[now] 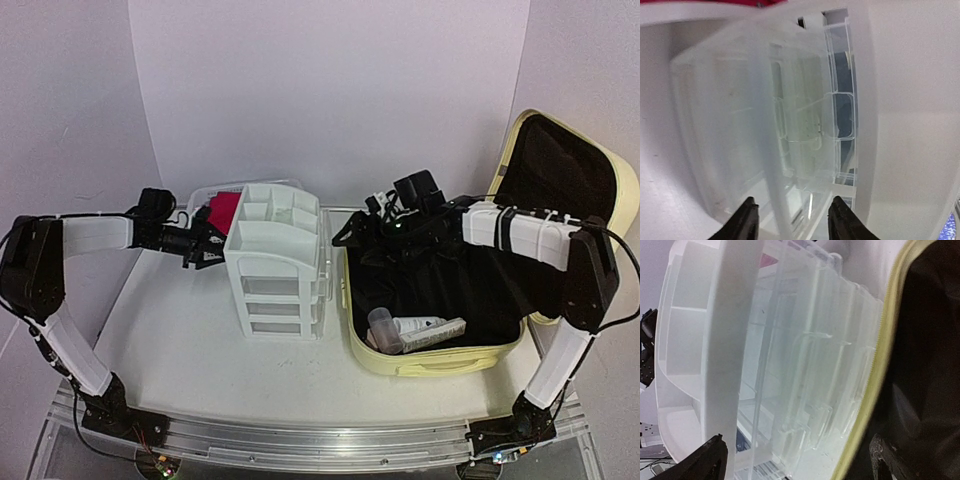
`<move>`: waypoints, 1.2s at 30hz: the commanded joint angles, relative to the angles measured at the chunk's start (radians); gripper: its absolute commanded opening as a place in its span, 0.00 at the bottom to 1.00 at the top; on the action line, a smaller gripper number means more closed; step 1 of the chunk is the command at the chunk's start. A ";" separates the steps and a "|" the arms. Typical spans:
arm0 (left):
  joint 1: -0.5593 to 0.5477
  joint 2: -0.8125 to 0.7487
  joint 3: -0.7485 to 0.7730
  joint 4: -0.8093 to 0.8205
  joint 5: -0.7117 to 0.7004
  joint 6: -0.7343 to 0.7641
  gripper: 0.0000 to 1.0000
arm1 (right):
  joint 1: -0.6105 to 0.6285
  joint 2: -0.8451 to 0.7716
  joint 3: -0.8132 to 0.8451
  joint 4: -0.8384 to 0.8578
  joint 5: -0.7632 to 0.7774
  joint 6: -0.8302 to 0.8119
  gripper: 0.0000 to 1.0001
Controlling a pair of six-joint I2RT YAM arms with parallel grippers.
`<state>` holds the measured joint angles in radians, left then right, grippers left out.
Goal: Open, take out, and arrange the luggage
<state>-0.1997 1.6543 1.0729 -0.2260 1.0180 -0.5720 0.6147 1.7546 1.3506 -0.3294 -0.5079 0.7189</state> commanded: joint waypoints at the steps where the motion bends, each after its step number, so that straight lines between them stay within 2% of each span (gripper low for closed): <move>1: 0.140 -0.087 -0.071 0.011 -0.089 0.004 0.56 | -0.062 -0.201 -0.079 -0.043 0.084 -0.067 0.98; 4: 0.125 -0.027 -0.061 0.025 -0.053 -0.017 0.54 | -0.082 -0.261 -0.128 -0.061 0.103 -0.079 0.98; 10: 0.093 0.078 -0.041 0.075 -0.054 -0.044 0.19 | -0.082 -0.315 -0.170 -0.068 0.098 -0.092 0.98; 13: 0.064 0.138 -0.032 0.108 -0.024 -0.051 0.12 | -0.082 -0.334 -0.174 -0.069 0.098 -0.098 0.98; 16: 0.029 0.164 -0.028 0.157 0.015 -0.043 0.10 | -0.082 -0.348 -0.174 -0.069 0.084 -0.104 0.98; 19: 0.022 0.176 -0.070 0.298 0.056 -0.088 0.10 | -0.082 -0.360 -0.179 -0.069 0.080 -0.117 0.98; 22: 0.006 0.210 -0.073 0.361 0.116 -0.098 0.10 | -0.082 -0.365 -0.182 -0.071 0.081 -0.124 0.98; 36: -0.077 0.259 -0.040 0.398 0.213 -0.054 0.14 | -0.082 -0.366 -0.207 -0.066 0.063 -0.131 0.98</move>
<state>-0.2672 1.9182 1.0077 0.1177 1.1687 -0.6537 0.5289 1.4242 1.1595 -0.4179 -0.4377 0.6029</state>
